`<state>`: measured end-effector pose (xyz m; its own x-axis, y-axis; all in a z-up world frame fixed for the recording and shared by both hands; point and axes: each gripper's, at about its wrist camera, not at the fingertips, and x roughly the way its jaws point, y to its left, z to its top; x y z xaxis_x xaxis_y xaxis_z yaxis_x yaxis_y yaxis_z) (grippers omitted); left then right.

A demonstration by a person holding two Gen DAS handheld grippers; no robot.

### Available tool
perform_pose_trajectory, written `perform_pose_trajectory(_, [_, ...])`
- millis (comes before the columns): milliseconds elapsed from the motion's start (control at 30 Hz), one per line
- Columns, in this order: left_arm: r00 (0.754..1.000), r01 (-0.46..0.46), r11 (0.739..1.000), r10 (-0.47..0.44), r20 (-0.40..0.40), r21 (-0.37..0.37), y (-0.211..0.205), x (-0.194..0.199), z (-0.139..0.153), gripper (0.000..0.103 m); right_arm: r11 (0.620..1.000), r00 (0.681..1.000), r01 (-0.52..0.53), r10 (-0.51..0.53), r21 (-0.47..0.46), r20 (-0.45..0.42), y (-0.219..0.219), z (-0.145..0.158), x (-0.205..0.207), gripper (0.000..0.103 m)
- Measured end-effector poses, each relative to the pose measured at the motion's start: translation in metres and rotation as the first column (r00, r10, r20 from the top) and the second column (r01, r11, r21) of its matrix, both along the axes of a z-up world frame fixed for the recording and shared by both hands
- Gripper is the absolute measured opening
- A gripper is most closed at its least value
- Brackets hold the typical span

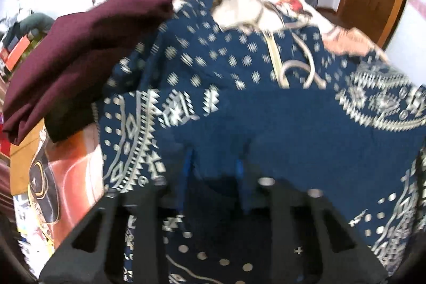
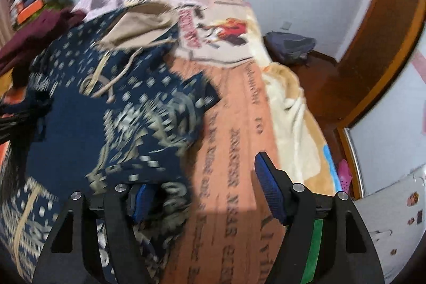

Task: Fold large clothes

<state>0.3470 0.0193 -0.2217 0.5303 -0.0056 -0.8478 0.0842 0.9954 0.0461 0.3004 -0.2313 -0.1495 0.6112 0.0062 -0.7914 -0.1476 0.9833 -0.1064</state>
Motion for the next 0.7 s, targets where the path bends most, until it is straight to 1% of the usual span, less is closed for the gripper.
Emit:
perform_pose_trajectory(33, [1.0, -0.006, 1.0, 0.007, 0.016, -0.023, 0.006, -0.002, 0.006, 0.021, 1.0, 1.0, 0.022, -0.023, 0.01, 0.012, -0.004, 0.001, 0.002, 0.067])
perform_pose_trajectory(100, [0.998, -0.031, 0.997, 0.035, 0.053, -0.077, 0.023, -0.009, 0.021, 0.011, 0.997, 0.998, 0.063, -0.063, 0.047, 0.014, -0.014, 0.001, 0.004, 0.067])
perform_pose_trajectory(167, [0.993, -0.069, 0.991, 0.079, 0.09, -0.111, 0.044, -0.018, 0.034, 0.011, 0.992, 0.995, 0.099, -0.099, 0.082, 0.001, -0.023, -0.002, 0.005, 0.067])
perform_pose_trajectory(267, [0.983, -0.125, 0.986, 0.137, 0.119, -0.107, 0.071, -0.03, 0.04, 0.011, 0.982, 0.99, 0.135, -0.13, 0.132, -0.048, -0.037, -0.012, 0.004, 0.067])
perform_pose_trajectory(333, [0.98, -0.158, 0.981, 0.17, 0.1, -0.116, 0.09, -0.04, 0.034, 0.011, 0.977, 0.989, 0.145, -0.137, 0.154, -0.062, -0.042, -0.017, -0.001, 0.067])
perform_pose_trajectory(400, [0.981, -0.184, 0.973, 0.191, 0.044, -0.137, 0.107, -0.045, 0.017, 0.012, 0.979, 0.991, 0.128, -0.12, 0.157, -0.059, -0.042, -0.014, -0.008, 0.067])
perform_pose_trajectory(433, [0.981, -0.19, 0.972, 0.195, 0.022, -0.139, 0.112, -0.052, 0.009, 0.014, 0.981, 0.992, 0.119, -0.111, 0.155, -0.061, -0.042, -0.013, -0.009, 0.067])
perform_pose_trajectory(500, [0.979, -0.206, 0.971, 0.203, -0.033, -0.119, 0.117, -0.061, -0.01, 0.023, 0.984, 0.994, 0.097, -0.088, 0.15, -0.066, -0.04, -0.009, -0.014, 0.067])
perform_pose_trajectory(567, [0.972, -0.229, 0.971, 0.223, -0.076, -0.072, 0.119, -0.071, -0.028, 0.029, 0.986, 0.995, 0.087, -0.078, 0.143, -0.07, -0.039, -0.007, -0.015, 0.067])
perform_pose_trajectory(633, [0.962, -0.251, 0.968, 0.249, -0.113, -0.008, 0.122, -0.078, -0.046, 0.036, 0.988, 0.995, 0.08, -0.07, 0.135, -0.077, -0.038, -0.005, -0.018, 0.067])
perform_pose_trajectory(700, [0.952, -0.285, 0.959, 0.283, -0.114, -0.003, 0.129, -0.089, -0.054, 0.056, 0.988, 0.994, 0.073, -0.061, 0.137, -0.091, -0.038, -0.003, -0.022, 0.067])
